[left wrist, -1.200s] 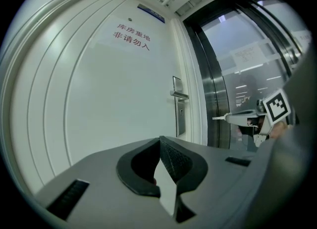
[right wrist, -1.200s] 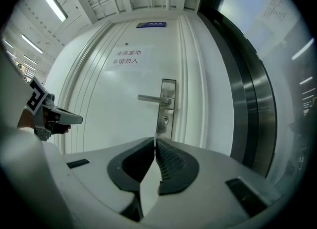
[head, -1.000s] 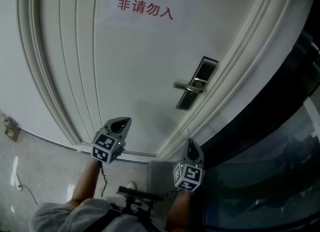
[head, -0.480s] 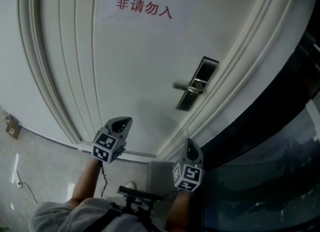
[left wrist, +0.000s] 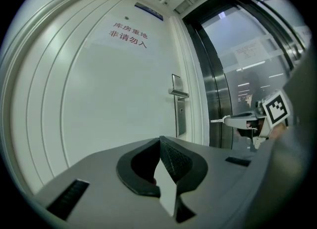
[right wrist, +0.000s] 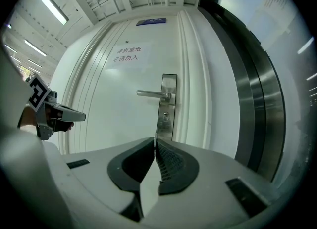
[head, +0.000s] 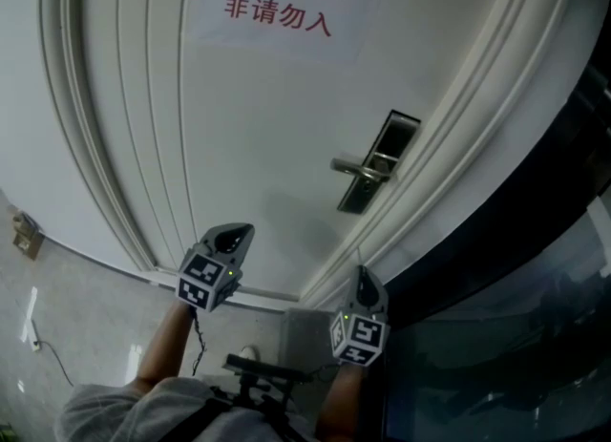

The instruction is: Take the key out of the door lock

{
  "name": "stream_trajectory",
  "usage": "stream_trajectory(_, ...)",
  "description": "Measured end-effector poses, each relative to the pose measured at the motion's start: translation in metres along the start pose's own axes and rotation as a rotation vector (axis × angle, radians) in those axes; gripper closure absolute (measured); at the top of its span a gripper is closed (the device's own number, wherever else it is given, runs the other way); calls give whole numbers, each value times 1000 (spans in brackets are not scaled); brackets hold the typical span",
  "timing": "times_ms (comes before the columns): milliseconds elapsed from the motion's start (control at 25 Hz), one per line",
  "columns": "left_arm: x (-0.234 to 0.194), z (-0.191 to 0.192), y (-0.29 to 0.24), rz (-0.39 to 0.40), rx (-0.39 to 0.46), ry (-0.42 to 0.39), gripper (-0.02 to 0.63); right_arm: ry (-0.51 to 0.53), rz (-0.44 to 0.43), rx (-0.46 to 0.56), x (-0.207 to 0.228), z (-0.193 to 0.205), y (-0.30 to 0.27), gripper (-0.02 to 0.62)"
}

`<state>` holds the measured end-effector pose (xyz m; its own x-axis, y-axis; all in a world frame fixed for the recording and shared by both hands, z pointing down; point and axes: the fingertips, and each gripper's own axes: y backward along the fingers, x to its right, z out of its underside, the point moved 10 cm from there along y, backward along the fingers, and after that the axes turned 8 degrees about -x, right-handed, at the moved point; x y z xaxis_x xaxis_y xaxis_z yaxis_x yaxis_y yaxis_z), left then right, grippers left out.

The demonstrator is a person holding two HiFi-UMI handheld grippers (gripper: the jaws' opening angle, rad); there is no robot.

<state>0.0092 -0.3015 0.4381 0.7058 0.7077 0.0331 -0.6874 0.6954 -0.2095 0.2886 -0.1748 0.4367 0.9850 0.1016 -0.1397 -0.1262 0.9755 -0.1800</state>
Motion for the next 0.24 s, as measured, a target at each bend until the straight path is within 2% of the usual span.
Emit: stream_trajectory(240, 3, 1, 0, -10, -2, 3, 614, 0, -15, 12, 4, 4, -2, 575)
